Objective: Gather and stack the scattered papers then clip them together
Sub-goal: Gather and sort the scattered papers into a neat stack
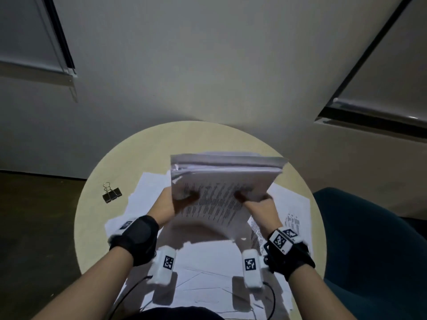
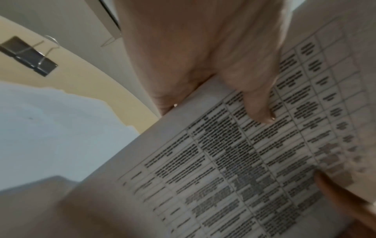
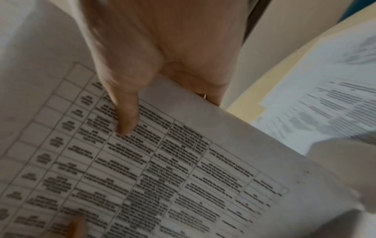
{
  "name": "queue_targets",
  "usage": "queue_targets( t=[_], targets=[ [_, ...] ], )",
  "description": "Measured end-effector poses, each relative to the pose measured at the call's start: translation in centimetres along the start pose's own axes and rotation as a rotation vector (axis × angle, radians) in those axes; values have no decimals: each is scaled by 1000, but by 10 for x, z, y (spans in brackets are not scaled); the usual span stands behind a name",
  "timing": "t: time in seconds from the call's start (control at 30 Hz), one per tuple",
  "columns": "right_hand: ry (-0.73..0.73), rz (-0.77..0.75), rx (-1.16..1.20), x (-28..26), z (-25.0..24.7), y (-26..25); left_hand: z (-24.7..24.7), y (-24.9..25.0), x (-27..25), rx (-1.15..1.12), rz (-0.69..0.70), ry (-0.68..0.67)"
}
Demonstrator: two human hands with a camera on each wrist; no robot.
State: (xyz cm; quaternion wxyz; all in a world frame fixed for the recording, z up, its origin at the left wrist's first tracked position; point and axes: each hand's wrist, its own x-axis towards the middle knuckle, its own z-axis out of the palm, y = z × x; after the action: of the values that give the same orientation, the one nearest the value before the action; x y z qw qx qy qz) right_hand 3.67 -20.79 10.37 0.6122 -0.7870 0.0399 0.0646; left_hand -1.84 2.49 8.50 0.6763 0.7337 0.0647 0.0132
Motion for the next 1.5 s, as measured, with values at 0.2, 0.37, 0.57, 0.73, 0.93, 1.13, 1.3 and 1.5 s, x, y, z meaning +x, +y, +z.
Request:
queue_targets(
  t=[0.2,0.37,0.57,0.73,0.93,1.13,1.3,1.5],
  targets=[
    [58,3,-12,-10,-2,-8,0,-10,7,196,-59,77],
    [285,-554,-444,-17,-25,-74,-11,33,15,608,255,40],
    [9,-535,-371,-11,-33,-75,-18,54,30,774,441,243],
    [65,-334,-5,-15,-45,-47,-55,39,20,297,-19,528],
    [82,-147,70,-12,-44,-7,-65,19,16,-81,-129,273],
    [-62,125,-203,-13,-44,59,-54,-34,-7,-45,-204,200],
    [-112,188,-30,-23,-42,61,-32,-34,-26,-188,-255,125],
    [-70,177,81,-18,-27,46,-31,-29,-18,-201,-299,143]
  ],
)
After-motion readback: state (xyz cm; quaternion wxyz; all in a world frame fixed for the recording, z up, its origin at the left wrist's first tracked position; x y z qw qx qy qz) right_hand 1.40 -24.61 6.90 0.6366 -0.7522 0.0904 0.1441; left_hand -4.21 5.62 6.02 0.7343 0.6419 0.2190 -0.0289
